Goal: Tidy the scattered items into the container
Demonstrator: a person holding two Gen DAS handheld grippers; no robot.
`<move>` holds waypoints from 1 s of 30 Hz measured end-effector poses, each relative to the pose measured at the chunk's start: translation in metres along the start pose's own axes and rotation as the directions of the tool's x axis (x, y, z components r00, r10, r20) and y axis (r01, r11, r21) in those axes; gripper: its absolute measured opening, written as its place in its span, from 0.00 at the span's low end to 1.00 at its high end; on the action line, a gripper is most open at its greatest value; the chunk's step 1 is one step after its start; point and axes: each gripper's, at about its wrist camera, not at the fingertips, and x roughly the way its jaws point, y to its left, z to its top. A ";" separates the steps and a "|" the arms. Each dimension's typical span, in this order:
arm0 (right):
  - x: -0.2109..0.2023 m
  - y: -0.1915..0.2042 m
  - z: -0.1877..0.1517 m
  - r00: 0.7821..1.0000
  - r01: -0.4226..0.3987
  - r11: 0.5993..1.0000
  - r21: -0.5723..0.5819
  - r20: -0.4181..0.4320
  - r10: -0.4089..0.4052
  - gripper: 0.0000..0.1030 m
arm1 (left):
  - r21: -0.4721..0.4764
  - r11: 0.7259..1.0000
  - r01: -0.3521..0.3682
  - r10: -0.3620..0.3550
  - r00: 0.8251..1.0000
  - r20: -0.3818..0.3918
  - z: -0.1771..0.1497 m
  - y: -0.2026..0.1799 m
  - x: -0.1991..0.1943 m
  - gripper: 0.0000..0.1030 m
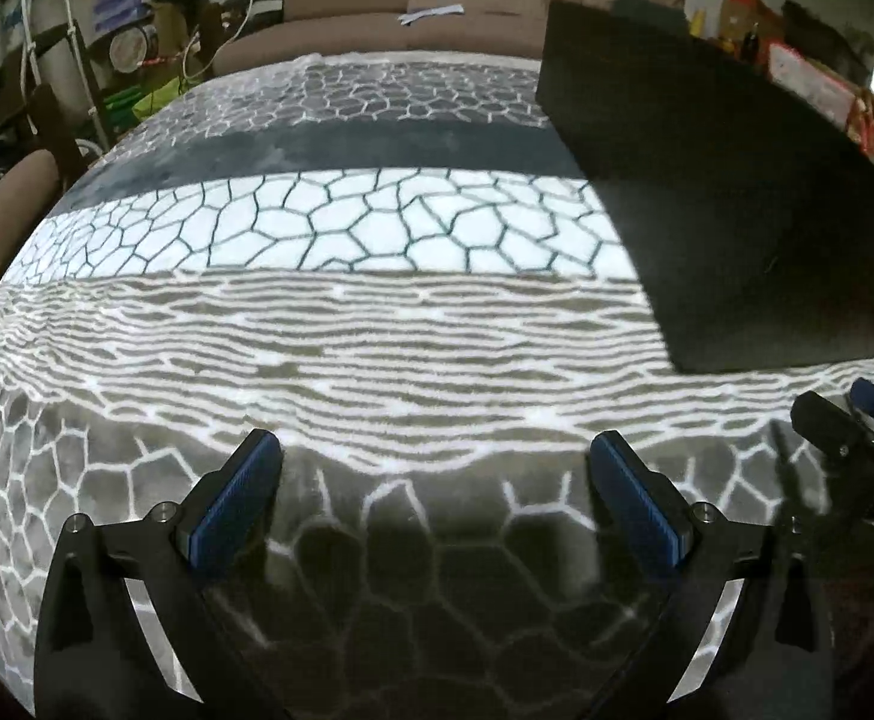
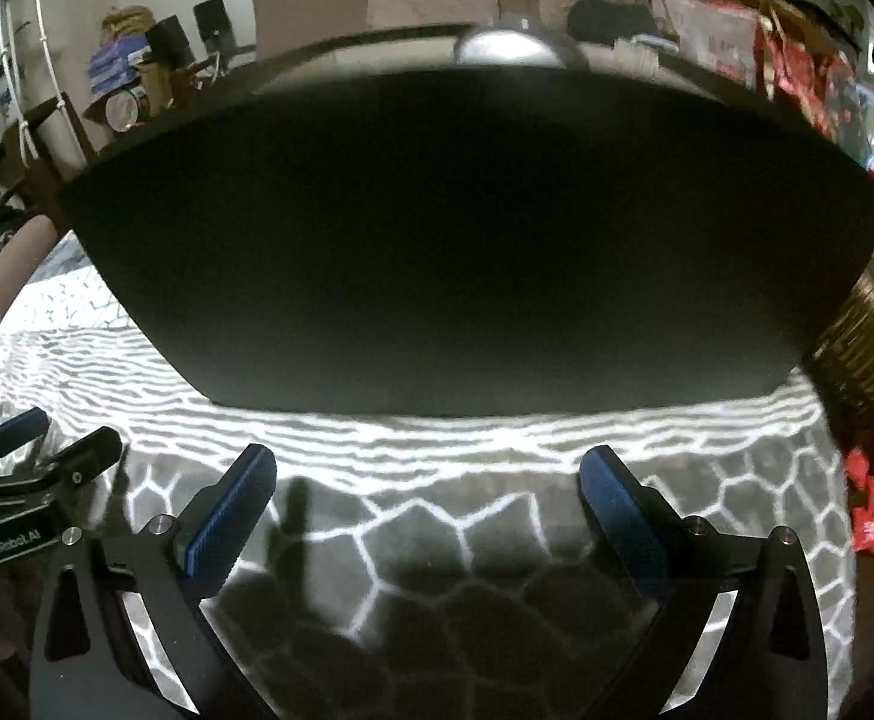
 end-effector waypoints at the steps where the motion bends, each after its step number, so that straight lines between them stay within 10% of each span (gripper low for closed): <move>1: 0.002 -0.001 0.000 1.000 0.005 1.000 0.007 -0.009 -0.005 1.00 | -0.002 1.000 0.000 0.000 1.000 0.000 0.000 0.000 0.001 1.00; 30: 0.006 0.011 0.002 0.996 0.077 0.996 -0.050 -0.034 -0.079 1.00 | 0.013 1.000 -0.014 0.014 1.000 -0.012 0.001 -0.004 0.005 1.00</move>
